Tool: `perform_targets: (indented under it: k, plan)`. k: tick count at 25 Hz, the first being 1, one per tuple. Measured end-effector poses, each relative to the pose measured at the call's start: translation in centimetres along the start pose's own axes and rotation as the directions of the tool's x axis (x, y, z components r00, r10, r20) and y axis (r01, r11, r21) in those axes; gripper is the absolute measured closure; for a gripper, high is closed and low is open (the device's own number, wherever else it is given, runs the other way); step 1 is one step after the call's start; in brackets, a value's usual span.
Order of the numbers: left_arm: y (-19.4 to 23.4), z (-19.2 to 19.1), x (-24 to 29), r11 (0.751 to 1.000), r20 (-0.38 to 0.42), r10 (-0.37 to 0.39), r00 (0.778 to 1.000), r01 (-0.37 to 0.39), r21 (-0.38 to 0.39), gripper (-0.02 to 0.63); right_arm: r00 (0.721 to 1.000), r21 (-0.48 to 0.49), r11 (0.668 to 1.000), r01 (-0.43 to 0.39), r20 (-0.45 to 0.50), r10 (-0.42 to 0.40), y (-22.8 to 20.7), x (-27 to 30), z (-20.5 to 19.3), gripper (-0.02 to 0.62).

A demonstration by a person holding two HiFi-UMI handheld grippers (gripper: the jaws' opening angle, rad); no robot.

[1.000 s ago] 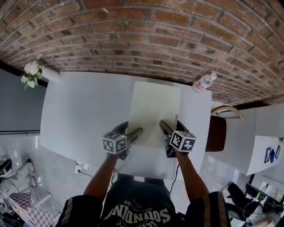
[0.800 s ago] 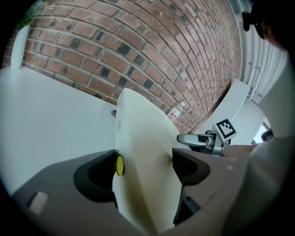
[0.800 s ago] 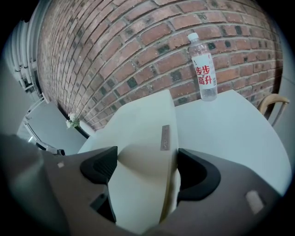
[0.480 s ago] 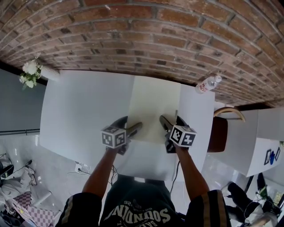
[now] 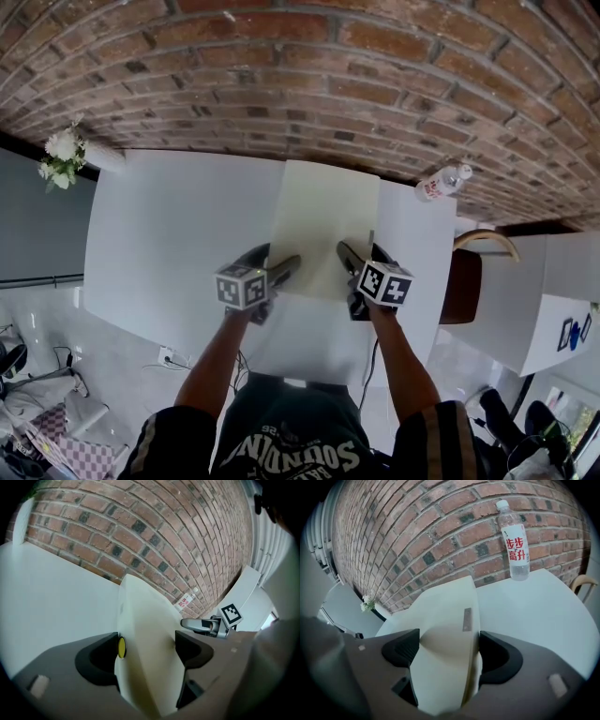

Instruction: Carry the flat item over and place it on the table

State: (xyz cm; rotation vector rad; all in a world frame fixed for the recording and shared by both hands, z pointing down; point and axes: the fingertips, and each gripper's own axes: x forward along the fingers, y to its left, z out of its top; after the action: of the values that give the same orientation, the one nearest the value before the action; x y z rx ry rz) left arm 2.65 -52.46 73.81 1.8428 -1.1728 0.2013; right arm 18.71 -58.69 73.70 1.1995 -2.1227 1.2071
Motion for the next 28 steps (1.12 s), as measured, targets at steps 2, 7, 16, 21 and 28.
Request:
perform_targets:
  k: [2,7,16,21,28]
  plan:
    - [0.2,0.0,0.1,1.000,-0.001,0.004,1.000,-0.004,-0.006,0.216,1.000,0.001,1.000,0.003,-0.005,-0.003,-0.1,0.2,-0.1,0.192]
    - [0.7,-0.2,0.4,1.000,-0.012,0.011,1.000,-0.011,-0.005,0.218,1.000,-0.002,1.000,0.009,-0.011,-0.009,-0.2,0.7,-0.2,0.193]
    - [1.1,-0.9,1.0,0.999,-0.048,0.034,0.998,-0.033,0.013,0.219,1.000,-0.035,0.999,0.024,-0.013,-0.024,-0.5,1.1,-0.7,0.195]
    - [0.9,-0.8,0.8,0.999,-0.036,0.036,0.999,-0.035,0.027,0.216,1.000,-0.063,0.998,0.022,-0.011,-0.023,-0.3,0.9,-0.4,0.195]
    - [0.6,-0.2,-0.3,0.997,-0.010,0.041,0.999,-0.040,0.067,0.219,0.999,-0.117,0.993,0.033,0.003,-0.033,0.3,-0.5,0.1,0.218]
